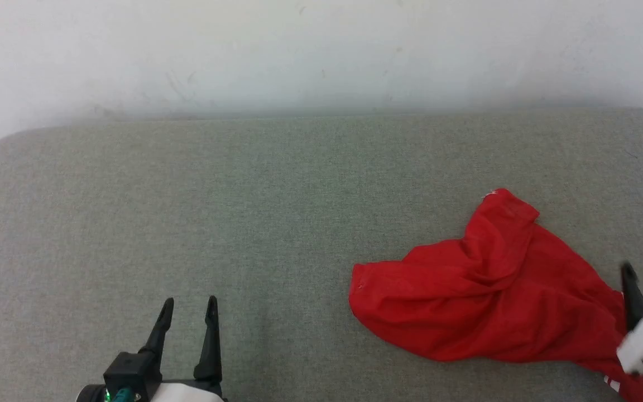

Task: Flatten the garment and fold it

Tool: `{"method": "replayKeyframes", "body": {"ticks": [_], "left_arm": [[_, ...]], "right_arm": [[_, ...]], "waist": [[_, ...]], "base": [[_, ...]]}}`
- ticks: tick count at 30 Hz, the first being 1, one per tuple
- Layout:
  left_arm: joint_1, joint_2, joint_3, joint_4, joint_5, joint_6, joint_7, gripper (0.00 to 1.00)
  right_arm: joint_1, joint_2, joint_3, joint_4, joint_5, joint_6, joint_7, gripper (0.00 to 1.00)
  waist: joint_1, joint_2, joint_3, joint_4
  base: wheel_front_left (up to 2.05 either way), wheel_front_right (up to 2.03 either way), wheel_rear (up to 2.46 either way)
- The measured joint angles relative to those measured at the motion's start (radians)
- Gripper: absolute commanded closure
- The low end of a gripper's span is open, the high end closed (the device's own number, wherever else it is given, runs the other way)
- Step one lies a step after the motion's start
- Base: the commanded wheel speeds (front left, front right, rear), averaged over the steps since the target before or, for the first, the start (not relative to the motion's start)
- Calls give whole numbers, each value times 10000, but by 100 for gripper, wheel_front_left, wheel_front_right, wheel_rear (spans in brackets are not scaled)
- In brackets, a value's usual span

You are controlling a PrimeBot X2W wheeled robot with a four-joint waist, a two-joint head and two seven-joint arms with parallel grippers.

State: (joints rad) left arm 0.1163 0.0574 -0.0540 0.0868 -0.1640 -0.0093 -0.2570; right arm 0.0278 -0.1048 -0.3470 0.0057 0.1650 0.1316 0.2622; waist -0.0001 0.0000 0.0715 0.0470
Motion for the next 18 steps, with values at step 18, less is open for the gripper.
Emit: {"method": "replayKeyframes", "body": {"ticks": [18], "left_arm": [[-848,-23,-326,234,-140,-161,0,0]], "right_arm": [[-2940,-1697,3814,2412,1191,-2,4132,5]], "waist": [[3,0,1069,1023]], "base": [[0,0,0]]}}
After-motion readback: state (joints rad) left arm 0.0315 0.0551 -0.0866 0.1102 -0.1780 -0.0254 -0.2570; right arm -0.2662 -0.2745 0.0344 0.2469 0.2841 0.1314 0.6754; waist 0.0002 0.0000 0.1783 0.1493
